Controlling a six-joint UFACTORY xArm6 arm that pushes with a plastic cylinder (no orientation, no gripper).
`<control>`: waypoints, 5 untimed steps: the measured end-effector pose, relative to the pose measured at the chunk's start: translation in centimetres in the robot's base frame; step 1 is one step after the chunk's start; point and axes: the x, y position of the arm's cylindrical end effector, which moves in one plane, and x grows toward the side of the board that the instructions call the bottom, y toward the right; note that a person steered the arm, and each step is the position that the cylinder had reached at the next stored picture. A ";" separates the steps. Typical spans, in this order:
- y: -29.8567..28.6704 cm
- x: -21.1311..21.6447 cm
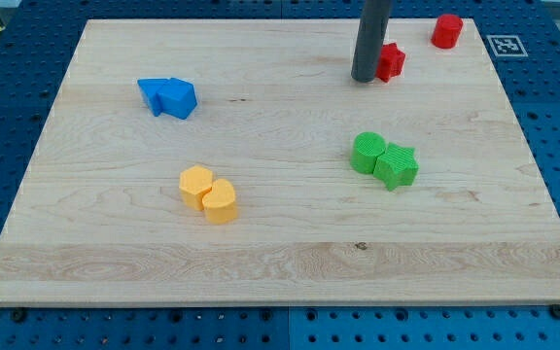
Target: Move the red star towards the red circle
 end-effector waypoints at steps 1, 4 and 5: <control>1.2 0.0; 3.3 -1.7; 4.5 -1.7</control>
